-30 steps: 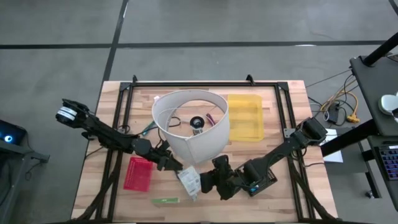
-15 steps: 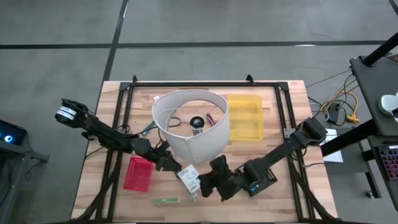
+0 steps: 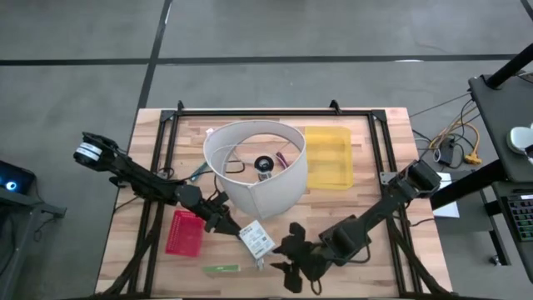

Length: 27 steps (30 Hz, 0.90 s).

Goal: Pick and place items into bin
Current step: Put the right card reader box into the red bin

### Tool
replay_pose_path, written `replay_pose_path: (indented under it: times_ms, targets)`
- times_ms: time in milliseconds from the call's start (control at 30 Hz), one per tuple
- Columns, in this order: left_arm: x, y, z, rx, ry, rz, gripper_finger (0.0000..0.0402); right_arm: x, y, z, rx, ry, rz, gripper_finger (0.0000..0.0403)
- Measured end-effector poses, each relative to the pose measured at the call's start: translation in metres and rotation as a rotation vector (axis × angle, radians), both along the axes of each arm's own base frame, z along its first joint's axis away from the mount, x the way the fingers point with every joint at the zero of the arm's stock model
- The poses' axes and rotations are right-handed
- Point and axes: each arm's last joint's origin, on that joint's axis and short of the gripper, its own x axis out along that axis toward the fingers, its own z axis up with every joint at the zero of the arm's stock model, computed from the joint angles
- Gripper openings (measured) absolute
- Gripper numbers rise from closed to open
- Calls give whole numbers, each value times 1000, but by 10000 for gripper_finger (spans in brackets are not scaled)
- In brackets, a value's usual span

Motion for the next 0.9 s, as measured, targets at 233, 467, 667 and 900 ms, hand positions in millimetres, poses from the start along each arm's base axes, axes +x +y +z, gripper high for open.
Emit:
replay_pose_path:
  times_ms: [233, 467, 667, 900]
  targets:
    - [0, 0, 0, 0, 1, 0, 222, 5, 5, -28, -225, 54, 132, 221]
    - [-1, 0, -1, -7, 7, -3, 222, 12, 10, -71, -364, 150, 200, 235]
    - [-1, 0, -1, -7, 8, -4, 221, 13, 7, -79, -570, 156, 235, 223]
    - [-1, 0, -1, -6, 10, -3, 221, 16, 6, -95, -816, 186, 394, 225]
